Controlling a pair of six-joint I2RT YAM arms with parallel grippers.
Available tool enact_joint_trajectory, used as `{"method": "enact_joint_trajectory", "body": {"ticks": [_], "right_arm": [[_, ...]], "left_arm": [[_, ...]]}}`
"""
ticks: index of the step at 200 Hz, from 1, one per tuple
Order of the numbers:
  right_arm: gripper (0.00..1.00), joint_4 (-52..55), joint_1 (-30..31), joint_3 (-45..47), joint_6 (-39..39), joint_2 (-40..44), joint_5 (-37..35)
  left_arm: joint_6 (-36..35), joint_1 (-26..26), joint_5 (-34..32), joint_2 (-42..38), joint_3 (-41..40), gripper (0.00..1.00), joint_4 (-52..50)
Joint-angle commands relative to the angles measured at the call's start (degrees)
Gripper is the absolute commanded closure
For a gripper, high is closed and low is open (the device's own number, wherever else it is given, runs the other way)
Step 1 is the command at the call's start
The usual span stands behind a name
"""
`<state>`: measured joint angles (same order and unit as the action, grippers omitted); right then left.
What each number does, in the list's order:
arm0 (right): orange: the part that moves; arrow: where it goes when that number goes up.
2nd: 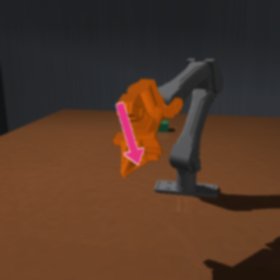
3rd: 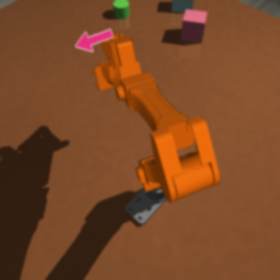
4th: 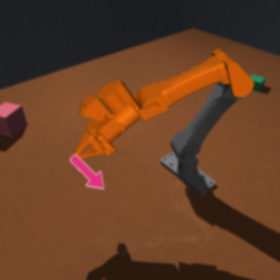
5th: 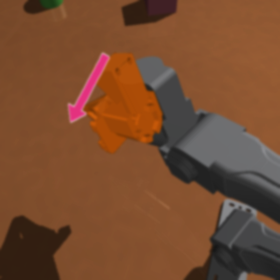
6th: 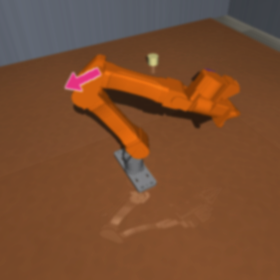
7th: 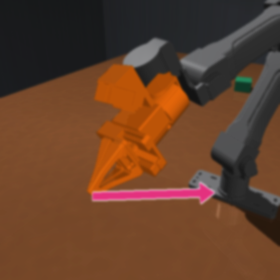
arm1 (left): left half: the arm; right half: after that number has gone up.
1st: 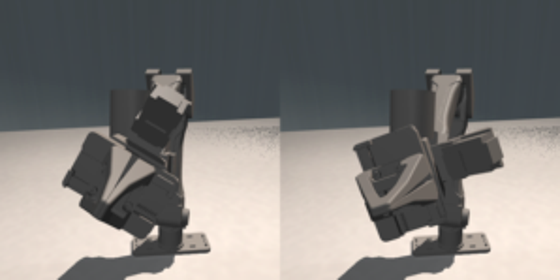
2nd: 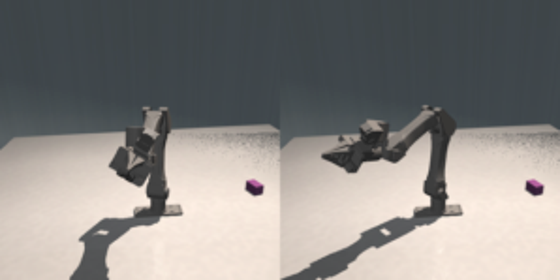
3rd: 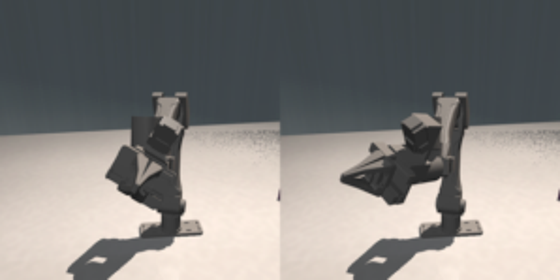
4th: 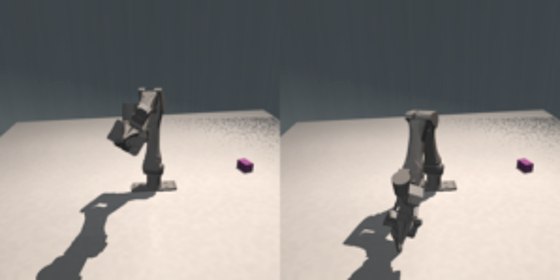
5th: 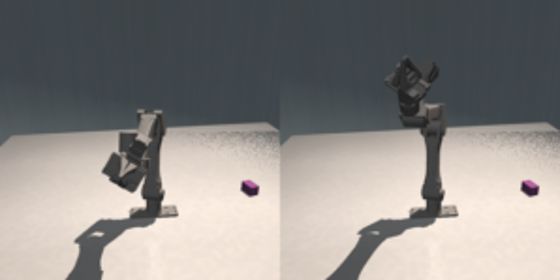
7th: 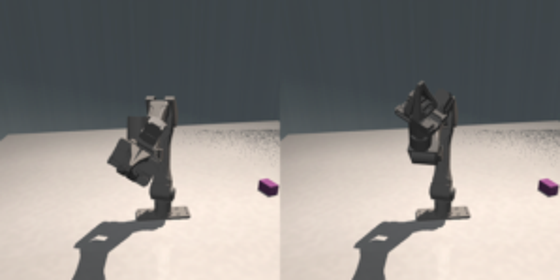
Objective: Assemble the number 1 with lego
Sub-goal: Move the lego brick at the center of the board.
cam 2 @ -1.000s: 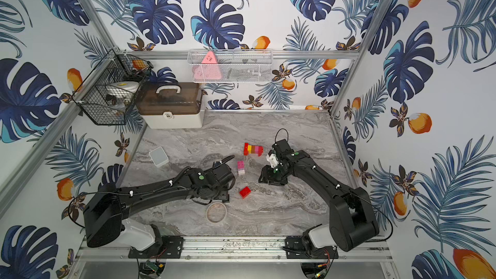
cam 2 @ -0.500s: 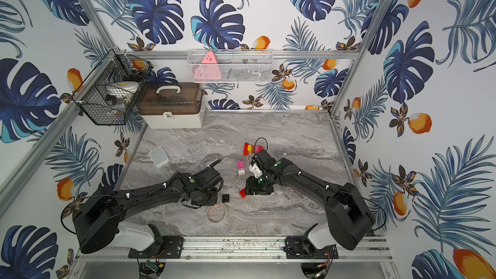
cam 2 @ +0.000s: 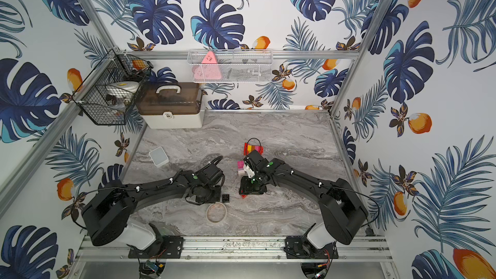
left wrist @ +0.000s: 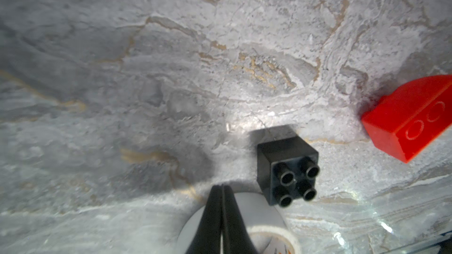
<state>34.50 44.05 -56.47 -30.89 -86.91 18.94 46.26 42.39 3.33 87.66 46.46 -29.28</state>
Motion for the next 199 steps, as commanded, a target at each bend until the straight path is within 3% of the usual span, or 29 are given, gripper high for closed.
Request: {"method": "enact_joint_trajectory", "body": {"ticks": [1,64,87,101,136,157,170,199], "right_arm": [[0.53,-1.7,0.4,-0.4,-1.1,-0.7,-0.3],[0.53,-0.8,0.9,-1.1,-1.3,-2.6,-2.1],[0.53,1.2,1.4,-2.2,-1.1,-2.9,-4.1],[0.54,2.2,2.2,-2.9,-2.2,-3.1,-5.3],[0.54,4.9,5.5,-4.3,-7.5,-4.9,-9.2],[0.49,5.8,8.2,-6.0,-10.6,-7.3,-11.7],[0.48,5.8,10.1,-7.3,-13.1,-8.3,-13.7],[0.46,3.5,12.3,-8.3,-18.8,-11.2,-15.2]], "left_arm": [[-1.0,-0.1,3.5,2.2,0.9,0.93,4.8],[0.5,0.9,8.6,3.9,1.9,0.94,11.4],[3.8,0.9,11.5,2.0,-0.9,0.94,16.5],[3.9,0.2,10.8,0.2,-1.6,0.93,14.3],[-1.9,-8.0,6.3,-7.3,-1.2,0.86,3.9],[-7.4,-14.5,6.0,-8.6,1.2,0.70,-0.8],[-10.9,-18.0,7.2,-7.9,2.9,0.64,-2.4],[-16.5,-23.9,11.1,-5.7,5.6,0.62,-3.2]]}}
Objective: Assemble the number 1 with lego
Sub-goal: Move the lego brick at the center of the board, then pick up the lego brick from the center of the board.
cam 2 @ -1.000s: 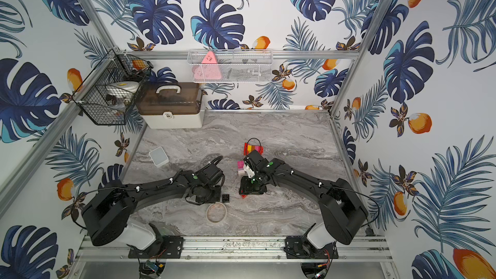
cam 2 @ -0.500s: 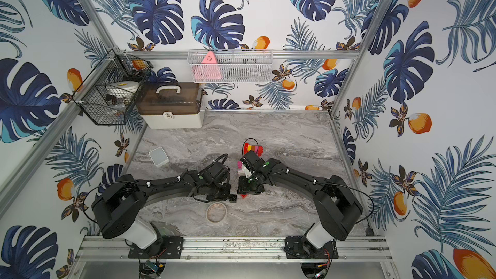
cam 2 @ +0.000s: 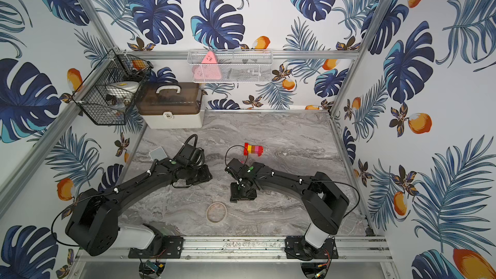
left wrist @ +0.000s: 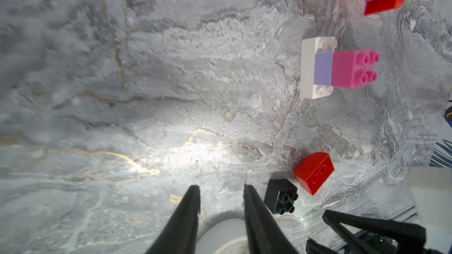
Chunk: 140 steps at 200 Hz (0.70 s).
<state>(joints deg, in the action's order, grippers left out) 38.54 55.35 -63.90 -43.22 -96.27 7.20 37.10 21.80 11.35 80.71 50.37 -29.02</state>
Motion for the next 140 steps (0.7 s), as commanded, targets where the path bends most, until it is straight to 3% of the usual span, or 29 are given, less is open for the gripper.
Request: {"method": "enact_joint_trajectory", "body": {"ticks": [1,36,140], "right_arm": [[0.46,-0.6,1.1,-0.9,-6.6,-1.9,-3.5],[0.46,-1.5,2.6,-4.7,-9.7,-6.7,-6.0],[0.55,3.2,3.5,-10.0,-9.8,-12.9,-7.9]], "left_arm": [[-7.5,-3.4,3.1,1.4,1.8,0.62,-3.5],[-9.9,-7.2,6.1,2.4,2.6,0.60,-3.4],[-10.4,-7.5,6.8,0.4,1.4,0.60,-3.5]]}}
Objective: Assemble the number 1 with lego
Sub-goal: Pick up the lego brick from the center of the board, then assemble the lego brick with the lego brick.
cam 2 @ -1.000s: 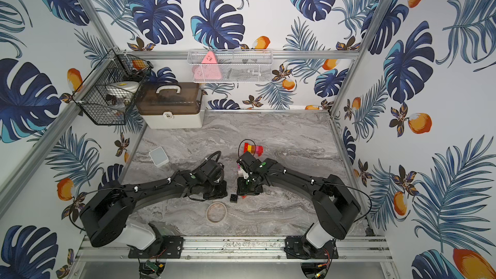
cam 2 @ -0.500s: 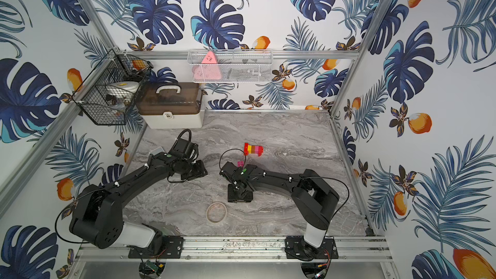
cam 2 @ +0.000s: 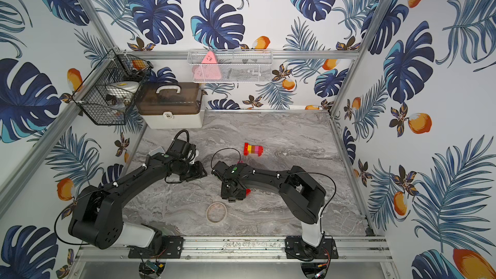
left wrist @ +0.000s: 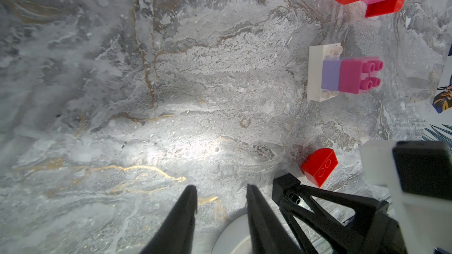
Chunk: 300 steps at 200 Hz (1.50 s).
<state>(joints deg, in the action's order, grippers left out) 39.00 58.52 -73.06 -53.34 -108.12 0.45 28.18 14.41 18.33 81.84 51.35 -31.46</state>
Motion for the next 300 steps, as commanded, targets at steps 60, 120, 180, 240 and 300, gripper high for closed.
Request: {"method": "enact_joint_trajectory", "body": {"ticks": [60,120,180,240,300], "right_arm": [[0.63,4.2,1.2,-1.7,3.3,-2.1,-2.8],[0.73,9.6,0.7,-5.6,13.8,1.6,-4.8],[0.75,21.6,-11.3,-17.8,31.9,2.2,-0.7],[0.74,23.2,-15.0,-25.1,37.0,-4.0,0.0],[0.75,25.2,-17.3,-32.4,39.0,-11.1,1.8]], "left_arm": [[-1.2,-0.1,0.6,-0.8,-0.2,0.60,-0.5],[-1.8,-0.1,0.9,-0.4,0.1,0.58,-0.6],[-4.0,0.0,2.8,1.6,5.3,0.58,0.0],[-1.3,0.5,3.2,10.4,18.4,0.59,-0.3],[-4.0,0.7,5.3,11.4,16.7,0.61,7.9]]}}
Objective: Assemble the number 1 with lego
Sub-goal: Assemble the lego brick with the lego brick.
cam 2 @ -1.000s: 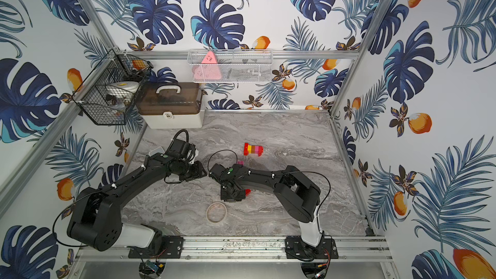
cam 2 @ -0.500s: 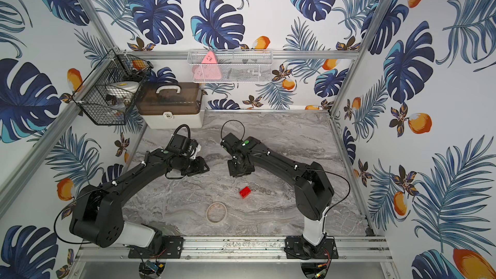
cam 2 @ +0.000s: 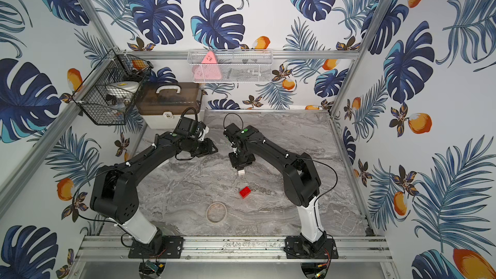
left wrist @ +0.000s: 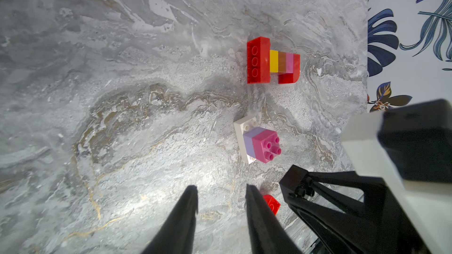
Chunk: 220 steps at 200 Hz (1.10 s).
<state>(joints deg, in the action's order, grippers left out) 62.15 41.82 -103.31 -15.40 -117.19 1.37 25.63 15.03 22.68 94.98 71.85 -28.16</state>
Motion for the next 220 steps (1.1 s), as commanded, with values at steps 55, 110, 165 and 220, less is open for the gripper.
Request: {"method": "enact_joint_trajectory", "body": {"ticks": [55,110,165,220], "right_arm": [[0.75,1.6,-2.2,-4.5,-0.5,-4.6,1.3],[0.75,0.9,-3.0,-5.3,-0.8,-5.9,0.0],[0.75,0.4,-3.3,-5.2,-1.0,-6.8,1.4],[0.75,0.5,-3.2,-5.7,-1.5,-6.8,2.6]], "left_arm": [[-3.5,0.2,-3.2,-3.9,-5.6,0.60,1.2],[-3.4,0.3,-2.6,-2.5,-5.0,0.60,0.7],[-3.2,0.3,-2.4,-2.0,-5.1,0.59,0.7],[-3.2,0.3,-2.5,-1.7,-5.0,0.59,0.7]]}}
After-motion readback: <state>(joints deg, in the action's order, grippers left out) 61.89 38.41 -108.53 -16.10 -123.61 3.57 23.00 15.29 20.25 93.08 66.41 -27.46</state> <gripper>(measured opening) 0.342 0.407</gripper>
